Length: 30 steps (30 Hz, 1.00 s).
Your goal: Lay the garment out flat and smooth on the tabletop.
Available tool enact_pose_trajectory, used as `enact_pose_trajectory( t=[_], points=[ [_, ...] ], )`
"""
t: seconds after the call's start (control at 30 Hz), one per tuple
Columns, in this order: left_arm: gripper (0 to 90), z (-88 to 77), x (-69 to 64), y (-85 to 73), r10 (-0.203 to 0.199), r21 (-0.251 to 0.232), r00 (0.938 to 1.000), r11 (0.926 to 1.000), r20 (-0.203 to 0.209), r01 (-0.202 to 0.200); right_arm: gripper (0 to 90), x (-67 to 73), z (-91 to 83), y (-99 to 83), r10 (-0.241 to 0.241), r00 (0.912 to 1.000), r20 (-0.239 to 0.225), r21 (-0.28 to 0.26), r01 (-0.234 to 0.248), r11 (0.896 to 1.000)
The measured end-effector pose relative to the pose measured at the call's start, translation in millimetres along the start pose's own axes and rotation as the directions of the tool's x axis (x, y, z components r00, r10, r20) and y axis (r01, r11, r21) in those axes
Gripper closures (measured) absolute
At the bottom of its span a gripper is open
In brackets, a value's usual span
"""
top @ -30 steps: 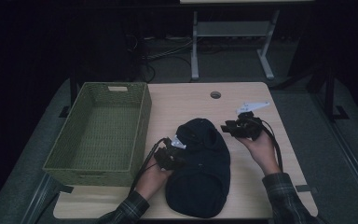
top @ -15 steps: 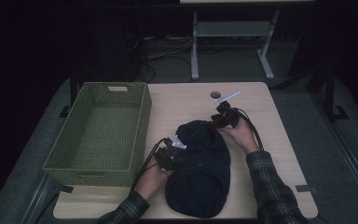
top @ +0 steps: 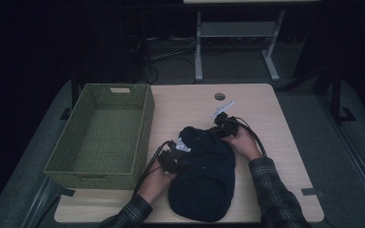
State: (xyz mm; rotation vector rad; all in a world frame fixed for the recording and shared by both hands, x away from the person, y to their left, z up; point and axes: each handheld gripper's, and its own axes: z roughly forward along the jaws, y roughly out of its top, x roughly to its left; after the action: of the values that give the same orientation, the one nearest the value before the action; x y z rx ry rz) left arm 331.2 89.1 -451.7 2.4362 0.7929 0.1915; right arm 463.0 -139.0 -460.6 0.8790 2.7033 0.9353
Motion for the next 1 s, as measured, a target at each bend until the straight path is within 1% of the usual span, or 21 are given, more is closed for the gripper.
enact_pose_trajectory(
  t=[0.07, 0.1, 0.17, 0.2, 0.23, 0.27, 0.3, 0.33, 0.37, 0.4, 0.43, 0.53, 0.57, 0.6, 0.63, 0.67, 0.7, 0.73, 0.8, 0.87, 1.0],
  points=[
    [86.9, 0.0, -0.2, 0.0, 0.000, 0.000, 1.0000, 1.0000, -0.002, 0.000, 81.6, -0.1, -1.6, 0.0, 0.004, 0.9999, 0.016, -0.006, -0.004, 1.000],
    [86.9, -0.1, -0.6, 0.1, 0.000, 0.002, 1.0000, 1.0000, -0.004, 0.000, 81.9, -0.2, -3.9, 0.8, 0.007, 0.9993, 0.036, -0.012, -0.007, 1.000],
    [86.9, -0.3, -0.7, 0.3, 0.003, 0.005, 1.0000, 1.0000, -0.005, -0.003, 82.0, -3.8, -11.5, 3.8, 0.008, 0.9975, 0.071, -0.046, -0.004, 0.999],
    [86.9, -0.4, -0.6, 0.4, 0.005, 0.006, 1.0000, 1.0000, -0.008, -0.005, 82.2, -6.2, -16.7, 6.4, 0.012, 0.9961, 0.088, -0.053, -0.008, 0.999],
    [87.0, -0.1, -0.9, 0.4, 0.005, 0.005, 1.0000, 1.0000, -0.006, -0.004, 82.3, -8.7, -24.0, 9.2, 0.014, 0.9927, 0.119, -0.077, -0.005, 0.997],
    [87.0, -0.3, -0.9, 0.6, 0.007, 0.009, 0.9999, 0.9999, -0.007, -0.007, 82.4, -10.3, -28.6, 10.7, 0.015, 0.9909, 0.134, -0.088, -0.004, 0.996],
    [87.0, -0.4, -1.2, 0.8, 0.005, 0.012, 1.0000, 0.9999, -0.008, -0.005, 82.5, -12.2, -33.8, 12.9, 0.023, 0.9893, 0.144, -0.099, -0.009, 0.995],
    [87.0, -0.4, -1.7, 1.0, 0.004, 0.011, 0.9999, 0.9999, -0.009, -0.004, 82.5, -15.1, -37.7, 16.0, 0.026, 0.9891, 0.145, -0.088, -0.013, 0.996],
    [87.0, -0.1, -2.0, 1.2, 0.003, 0.010, 0.9999, 0.9999, -0.011, -0.002, 82.7, -15.9, -41.8, 18.7, 0.018, 0.9874, 0.157, -0.096, -0.003, 0.995],
    [87.1, -0.1, -2.3, 1.4, 0.004, 0.012, 0.9999, 0.9999, -0.012, -0.004, 82.7, -15.8, -46.6, 21.1, 0.013, 0.9852, 0.171, -0.115, 0.007, 0.993],
    [87.1, -0.1, -2.3, 1.5, 0.005, 0.013, 0.9999, 0.9999, -0.013, -0.005, 82.7, -16.3, -50.8, 24.2, 0.014, 0.9852, 0.171, -0.117, 0.006, 0.993],
    [87.1, 0.4, -2.1, 1.9, 0.006, 0.011, 0.9999, 0.9999, -0.014, -0.006, 82.6, -13.2, -60.0, 33.0, -0.007, 0.9822, 0.188, -0.148, 0.035, 0.988],
    [87.0, 0.4, -2.1, 1.9, 0.005, 0.011, 0.9999, 0.9999, -0.014, -0.005, 82.1, -10.6, -60.2, 34.6, -0.016, 0.9822, 0.187, -0.161, 0.046, 0.986],
    [87.0, 0.5, -1.9, 1.7, 0.003, 0.010, 0.9999, 0.9999, -0.013, -0.003, 80.8, -9.3, -58.5, 34.7, -0.021, 0.9844, 0.175, -0.159, 0.050, 0.986],
    [86.8, 0.4, -1.6, 1.6, -0.003, 0.006, 1.0000, 1.0000, -0.008, 0.003, 77.9, -8.7, -54.1, 34.2, -0.025, 0.9872, 0.158, -0.140, 0.047, 0.989],
    [86.4, 0.0, -1.0, 1.6, -0.006, 0.010, 1.0000, 0.9999, -0.004, 0.006, 71.5, -8.0, -49.1, 32.7, -0.029, 0.9888, 0.147, -0.120, 0.046, 0.992],
    [85.9, -0.1, -0.2, 1.4, -0.012, 0.008, 0.9999, 0.9999, 0.001, 0.012, 62.2, -7.1, -44.9, 30.4, -0.029, 0.9911, 0.130, -0.114, 0.044, 0.993],
    [85.6, 0.0, 0.5, 1.1, -0.020, 0.003, 0.9998, 0.9998, 0.007, 0.020, 59.0, -6.9, -42.4, 28.4, -0.010, 0.9947, 0.102, -0.110, 0.021, 0.994],
    [85.1, 0.1, 1.6, 0.8, -0.022, 0.001, 0.9997, 0.9998, 0.013, 0.022, 57.8, -5.8, -43.2, 22.1, 0.007, 0.9951, 0.099, -0.138, 0.007, 0.990],
    [84.7, 0.2, 1.7, 0.7, -0.022, 0.002, 0.9997, 0.9998, 0.013, 0.022, 56.1, -7.5, -48.2, 15.5, 0.036, 0.9962, 0.079, -0.159, -0.023, 0.987],
    [83.6, 0.1, 0.4, 0.8, -0.026, 0.001, 0.9996, 0.9997, 0.007, 0.026, 55.4, -7.7, -64.4, 0.5, 0.074, 0.9930, 0.092, -0.203, -0.054, 0.978]
  ],
)
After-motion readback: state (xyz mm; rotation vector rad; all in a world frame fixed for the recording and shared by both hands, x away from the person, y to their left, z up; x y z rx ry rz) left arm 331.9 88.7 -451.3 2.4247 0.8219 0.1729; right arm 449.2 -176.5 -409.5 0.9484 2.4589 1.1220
